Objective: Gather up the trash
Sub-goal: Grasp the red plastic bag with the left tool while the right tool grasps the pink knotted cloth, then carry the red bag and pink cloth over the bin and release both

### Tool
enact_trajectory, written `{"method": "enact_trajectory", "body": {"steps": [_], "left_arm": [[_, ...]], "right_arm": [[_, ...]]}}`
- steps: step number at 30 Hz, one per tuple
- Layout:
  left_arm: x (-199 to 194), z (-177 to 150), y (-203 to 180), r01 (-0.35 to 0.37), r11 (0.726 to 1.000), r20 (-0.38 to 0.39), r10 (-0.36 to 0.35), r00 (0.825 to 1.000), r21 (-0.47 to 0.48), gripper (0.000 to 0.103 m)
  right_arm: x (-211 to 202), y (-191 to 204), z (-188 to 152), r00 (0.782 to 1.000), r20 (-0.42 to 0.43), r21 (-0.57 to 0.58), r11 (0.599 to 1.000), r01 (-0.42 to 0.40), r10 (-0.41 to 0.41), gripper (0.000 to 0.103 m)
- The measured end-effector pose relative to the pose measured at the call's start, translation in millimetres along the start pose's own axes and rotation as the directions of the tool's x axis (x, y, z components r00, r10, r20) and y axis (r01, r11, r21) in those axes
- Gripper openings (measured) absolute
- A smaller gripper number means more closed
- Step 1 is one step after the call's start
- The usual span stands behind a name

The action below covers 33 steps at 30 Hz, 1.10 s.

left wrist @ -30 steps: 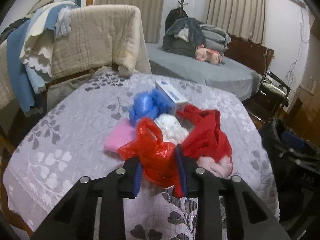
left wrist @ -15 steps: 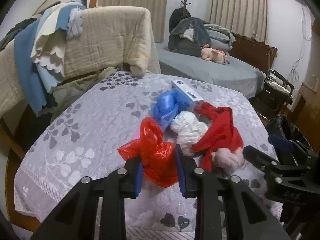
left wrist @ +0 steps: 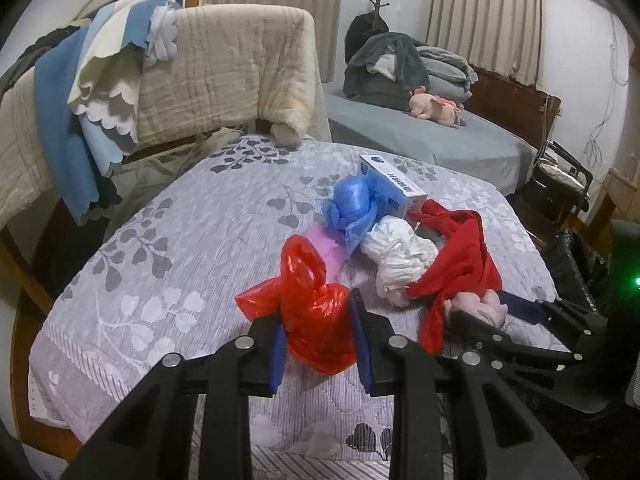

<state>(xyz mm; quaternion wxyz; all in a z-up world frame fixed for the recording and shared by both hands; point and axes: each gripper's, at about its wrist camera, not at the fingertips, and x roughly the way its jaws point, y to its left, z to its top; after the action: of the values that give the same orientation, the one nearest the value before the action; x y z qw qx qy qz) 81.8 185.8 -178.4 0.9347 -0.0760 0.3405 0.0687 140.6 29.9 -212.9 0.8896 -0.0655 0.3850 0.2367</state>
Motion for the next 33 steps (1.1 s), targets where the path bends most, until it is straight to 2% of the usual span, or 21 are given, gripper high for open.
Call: {"method": "enact_trajectory", "body": {"steps": [1, 4, 11, 19, 26, 33], "left_arm": [[0, 0, 0, 0.001, 1.000, 0.000, -0.001, 1.000, 0.000, 0.028], [-2, 1, -2, 0.003, 1.000, 0.004, -0.003, 1.000, 0.003, 0.028], [-11, 8, -13, 0.014, 1.000, 0.023, -0.014, 1.000, 0.018, 0.028], [-25, 19, -38, 0.062, 0.997, 0.048, -0.064, 0.997, 0.040, 0.028], [-33, 31, -71, 0.120, 0.990, 0.070, -0.125, 0.990, 0.081, 0.028], [-38, 43, -120, 0.206, 0.969, 0.077, -0.218, 0.973, 0.136, 0.028]], "right_arm": [[0, 0, 0, 1.000, 0.000, -0.003, 1.000, -0.007, 0.007, 0.049], [-5, 2, 2, 1.000, 0.009, -0.014, 1.000, -0.015, 0.015, 0.042], [-35, -7, 7, 0.997, 0.054, 0.009, 0.999, -0.048, 0.048, 0.042], [-81, -28, 21, 0.990, 0.139, 0.038, 0.998, -0.046, 0.040, 0.042], [-120, -57, 27, 0.978, 0.207, 0.078, 0.997, -0.008, -0.008, 0.042], [-151, -94, 23, 0.964, 0.249, 0.133, 0.989, 0.062, -0.094, 0.042]]}}
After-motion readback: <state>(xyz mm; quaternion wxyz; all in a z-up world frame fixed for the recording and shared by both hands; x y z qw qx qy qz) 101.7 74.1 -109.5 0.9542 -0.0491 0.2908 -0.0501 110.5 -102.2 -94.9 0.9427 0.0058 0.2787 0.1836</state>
